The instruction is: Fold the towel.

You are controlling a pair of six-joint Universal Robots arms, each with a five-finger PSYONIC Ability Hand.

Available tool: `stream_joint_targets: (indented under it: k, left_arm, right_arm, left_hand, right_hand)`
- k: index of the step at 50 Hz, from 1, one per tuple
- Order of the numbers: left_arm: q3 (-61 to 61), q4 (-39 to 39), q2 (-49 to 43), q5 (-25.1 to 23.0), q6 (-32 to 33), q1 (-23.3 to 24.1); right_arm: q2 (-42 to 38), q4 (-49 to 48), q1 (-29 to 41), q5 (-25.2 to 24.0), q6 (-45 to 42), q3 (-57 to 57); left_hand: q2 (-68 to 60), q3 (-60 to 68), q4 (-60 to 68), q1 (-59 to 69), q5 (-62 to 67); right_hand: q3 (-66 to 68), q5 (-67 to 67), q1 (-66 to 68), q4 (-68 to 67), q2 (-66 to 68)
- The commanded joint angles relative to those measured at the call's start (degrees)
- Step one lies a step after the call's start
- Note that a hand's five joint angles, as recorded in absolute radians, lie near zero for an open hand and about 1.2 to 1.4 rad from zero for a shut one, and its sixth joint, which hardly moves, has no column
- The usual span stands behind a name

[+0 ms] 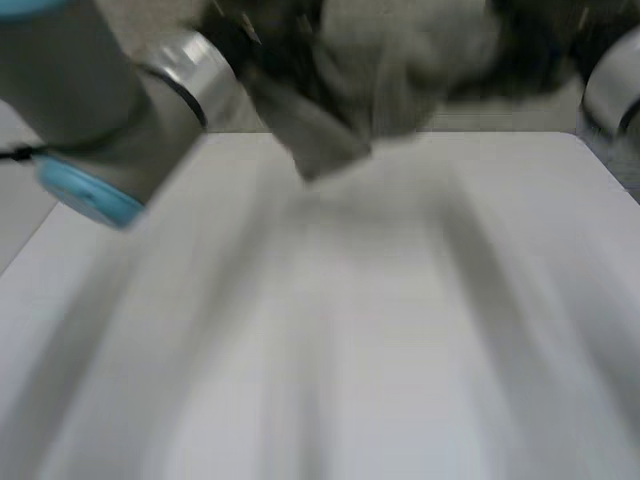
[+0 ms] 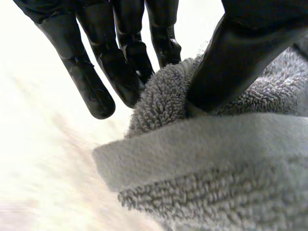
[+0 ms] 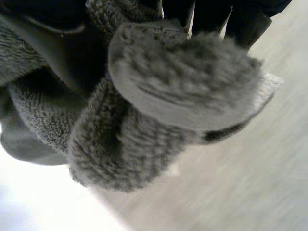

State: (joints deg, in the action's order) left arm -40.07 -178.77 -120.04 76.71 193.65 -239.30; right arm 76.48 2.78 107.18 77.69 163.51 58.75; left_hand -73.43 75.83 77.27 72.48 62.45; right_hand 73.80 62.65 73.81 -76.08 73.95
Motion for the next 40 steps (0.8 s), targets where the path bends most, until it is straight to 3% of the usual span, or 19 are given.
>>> stream_joint_targets:
  k: [1, 6, 8, 12, 19, 29, 40]
  left_arm:
    - [-10.42, -1.14, 8.41, 0.46, -3.88, -4.06]
    - [-27.6, -3.51, 13.08, -1.92, -3.98, -5.3]
    - [-38.27, -7.8, 13.52, -4.54, -3.98, -6.17]
    - [-47.29, -13.09, 13.52, -6.31, -3.89, -7.32]
    - [-59.32, -19.86, 10.45, -6.84, -3.63, -9.25]
    - [-58.9, -19.77, 10.97, -6.93, -3.63, -12.59]
    - [-43.97, -18.81, 12.19, -5.35, -5.55, -10.32]
  right_arm:
    - [6.48, -4.8, 5.49, 3.88, -0.73, 3.61]
    - [7.37, -5.24, 11.48, 2.64, -3.28, 18.86]
    - [5.97, -6.29, 15.76, 2.99, -7.83, 27.35]
    - [1.48, -9.19, 19.65, 3.96, -11.81, 32.75]
    - [-7.92, -12.8, 22.2, 10.71, -16.64, 37.14]
    - [-6.52, -12.62, 21.5, 11.43, -17.26, 33.99]
    - [-4.33, -12.36, 19.04, 14.93, -14.46, 18.71]
  left_hand:
    - [-6.57, 4.17, 2.73, 7.52, 7.55]
    - [-6.57, 4.17, 2.73, 7.52, 7.55]
    - [-6.57, 4.17, 2.73, 7.52, 7.55]
    - [-3.23, 0.83, -0.61, 4.17, 4.2]
    - [1.32, -3.71, -5.16, -0.37, -0.34]
    - [0.64, -3.04, -4.49, 0.3, 0.33]
    - [-0.54, -1.86, -3.3, 1.48, 1.51]
  right_hand:
    - [4.93, 6.08, 4.91, -2.64, 4.77]
    - [-7.53, -6.38, -7.55, 9.82, -7.69]
    - [-12.22, -11.08, -12.24, 14.51, -12.38]
    - [-15.44, -14.29, -15.45, 17.72, -15.59]
    - [-16.28, -15.14, -16.3, 18.57, -16.44]
    - [-16.11, -14.96, -16.12, 18.39, -16.27]
    - [-15.94, -14.8, -15.96, 18.23, -16.1]
